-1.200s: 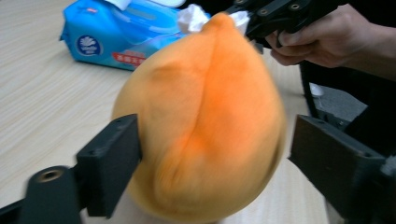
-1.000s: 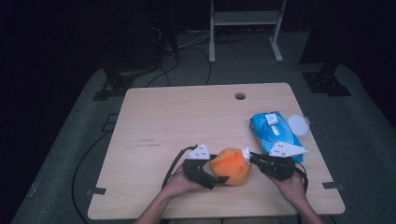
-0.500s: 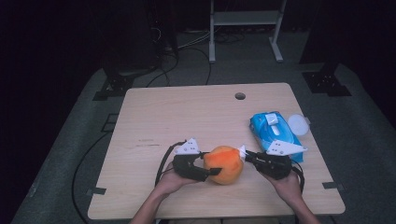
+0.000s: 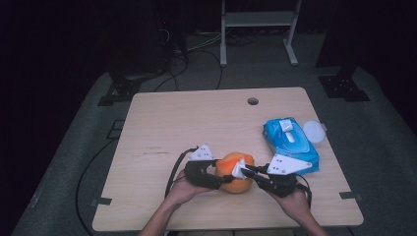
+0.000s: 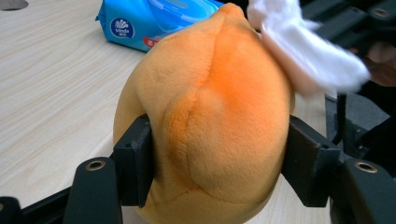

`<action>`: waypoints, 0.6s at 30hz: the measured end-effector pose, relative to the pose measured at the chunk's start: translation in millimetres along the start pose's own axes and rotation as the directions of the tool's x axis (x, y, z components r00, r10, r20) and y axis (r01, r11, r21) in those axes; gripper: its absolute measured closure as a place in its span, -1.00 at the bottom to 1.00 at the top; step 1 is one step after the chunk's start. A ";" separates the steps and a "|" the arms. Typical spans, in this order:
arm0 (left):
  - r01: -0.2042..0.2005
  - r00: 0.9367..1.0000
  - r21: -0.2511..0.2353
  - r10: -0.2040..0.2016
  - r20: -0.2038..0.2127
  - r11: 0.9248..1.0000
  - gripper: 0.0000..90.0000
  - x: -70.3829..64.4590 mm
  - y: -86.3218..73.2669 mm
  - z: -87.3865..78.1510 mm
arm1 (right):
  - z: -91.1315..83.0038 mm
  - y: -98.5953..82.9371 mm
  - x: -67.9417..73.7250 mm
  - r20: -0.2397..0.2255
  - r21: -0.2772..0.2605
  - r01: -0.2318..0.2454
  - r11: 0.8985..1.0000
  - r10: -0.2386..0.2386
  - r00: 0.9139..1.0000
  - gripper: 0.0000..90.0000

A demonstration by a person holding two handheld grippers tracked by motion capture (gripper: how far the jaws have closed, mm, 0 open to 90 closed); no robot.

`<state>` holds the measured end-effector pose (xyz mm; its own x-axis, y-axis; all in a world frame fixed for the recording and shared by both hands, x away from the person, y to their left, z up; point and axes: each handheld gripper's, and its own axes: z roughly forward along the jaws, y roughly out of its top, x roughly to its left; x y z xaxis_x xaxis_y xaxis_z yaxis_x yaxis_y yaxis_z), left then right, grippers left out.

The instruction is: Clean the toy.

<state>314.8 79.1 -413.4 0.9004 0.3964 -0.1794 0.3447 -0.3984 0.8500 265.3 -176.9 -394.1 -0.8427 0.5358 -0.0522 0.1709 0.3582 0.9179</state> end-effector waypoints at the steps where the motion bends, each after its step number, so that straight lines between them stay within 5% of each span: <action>1: 0.002 1.000 -0.003 -0.002 -0.002 1.000 -0.22 0.6 -0.7 -0.6 | 1.5 1.9 0.7 0.003 0.002 0.016 1.000 -0.016 1.000 0.85; 11: -0.024 1.000 -0.011 0.024 -0.010 1.000 -0.45 -1.3 -3.6 6.7 | -7.8 -11.8 -27.8 0.106 0.021 -0.030 0.999 0.027 0.994 0.85; 14: -0.038 0.999 -0.025 0.037 -0.036 0.999 -0.34 -5.4 -3.6 11.5 | -10.6 -14.0 -23.3 0.107 0.023 -0.029 0.999 0.027 0.994 0.85; 18: -0.045 0.997 -0.020 0.044 -0.060 0.999 -0.28 -10.3 -3.4 16.7 | -4.1 -8.6 -3.7 0.053 0.024 0.015 1.000 -0.016 0.998 0.85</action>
<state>308.8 62.5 -422.7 0.8969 0.4278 -0.1120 0.2985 -0.3988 0.8671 264.9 -185.0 -400.2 -0.8174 0.5693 -0.0878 0.1704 0.3845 0.9072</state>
